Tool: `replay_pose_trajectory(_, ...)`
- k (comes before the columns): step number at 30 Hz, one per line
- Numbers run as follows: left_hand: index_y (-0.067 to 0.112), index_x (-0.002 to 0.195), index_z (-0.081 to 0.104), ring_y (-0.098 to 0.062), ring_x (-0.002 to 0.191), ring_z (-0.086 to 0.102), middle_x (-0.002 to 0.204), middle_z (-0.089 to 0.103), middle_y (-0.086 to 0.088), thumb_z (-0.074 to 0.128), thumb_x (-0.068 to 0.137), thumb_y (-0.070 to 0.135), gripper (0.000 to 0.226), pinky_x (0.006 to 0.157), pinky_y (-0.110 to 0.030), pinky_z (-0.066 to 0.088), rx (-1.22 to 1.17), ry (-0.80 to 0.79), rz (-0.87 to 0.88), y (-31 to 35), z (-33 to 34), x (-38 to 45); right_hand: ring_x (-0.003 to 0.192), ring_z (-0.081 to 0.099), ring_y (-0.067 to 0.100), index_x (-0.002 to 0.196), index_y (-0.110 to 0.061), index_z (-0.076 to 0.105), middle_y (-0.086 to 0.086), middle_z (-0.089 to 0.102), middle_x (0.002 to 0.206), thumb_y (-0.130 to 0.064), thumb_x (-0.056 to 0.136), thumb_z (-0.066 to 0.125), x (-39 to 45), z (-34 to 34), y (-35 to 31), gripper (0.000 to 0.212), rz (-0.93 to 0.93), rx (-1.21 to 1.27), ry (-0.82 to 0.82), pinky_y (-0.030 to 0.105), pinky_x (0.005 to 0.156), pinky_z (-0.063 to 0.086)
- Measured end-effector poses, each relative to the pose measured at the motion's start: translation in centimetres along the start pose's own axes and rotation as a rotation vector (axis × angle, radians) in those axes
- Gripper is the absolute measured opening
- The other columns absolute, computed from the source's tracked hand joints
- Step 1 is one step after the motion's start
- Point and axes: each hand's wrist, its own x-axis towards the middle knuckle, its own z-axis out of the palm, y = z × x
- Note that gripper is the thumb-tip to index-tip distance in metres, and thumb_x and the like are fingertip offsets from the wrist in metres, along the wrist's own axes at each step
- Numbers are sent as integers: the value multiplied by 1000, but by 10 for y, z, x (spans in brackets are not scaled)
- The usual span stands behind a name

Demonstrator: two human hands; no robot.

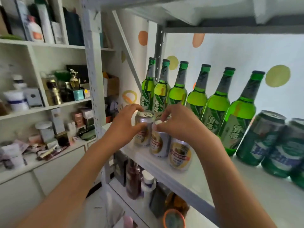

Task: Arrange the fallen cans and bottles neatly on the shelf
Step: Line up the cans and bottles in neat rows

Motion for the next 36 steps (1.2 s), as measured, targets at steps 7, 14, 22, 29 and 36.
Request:
replay_pose_trajectory(7,33,88,50,-9,114,54,123,55,13,82,73,29,36,92,-40,50,-267,-92,15,-24,4,19,77,56,11,84,-21,63,-7,57,84,-32,67,85,3,4,-11,30,122,-22,-43,26,58,41)
replay_pose_trajectory(14,32,87,44,-8,110,57,120,51,23,84,70,20,45,86,-40,56,-414,-223,79,-36,2,21,69,53,15,82,-18,57,-3,57,75,-33,68,81,0,18,-20,32,181,-223,26,30,54,38)
replay_pose_trajectory(22,29,91,42,-29,85,63,94,64,-7,85,69,23,48,71,-49,54,-416,-233,123,-41,2,20,61,49,17,70,-16,51,-2,53,65,-31,69,77,-4,31,-30,29,203,-275,113,28,52,36)
replay_pose_trajectory(29,21,91,44,-13,88,63,98,65,5,87,63,20,51,77,-44,53,-506,-119,54,-43,-7,9,57,42,15,64,-17,48,-3,46,59,-20,67,78,-11,37,-50,30,192,-227,120,28,51,32)
replay_pose_trajectory(36,25,90,45,-4,101,61,107,64,15,88,63,22,51,82,-35,57,-562,-81,66,-38,-41,-6,59,45,17,60,-21,44,-1,49,62,-21,63,82,-31,31,-62,38,149,-167,168,31,55,40)
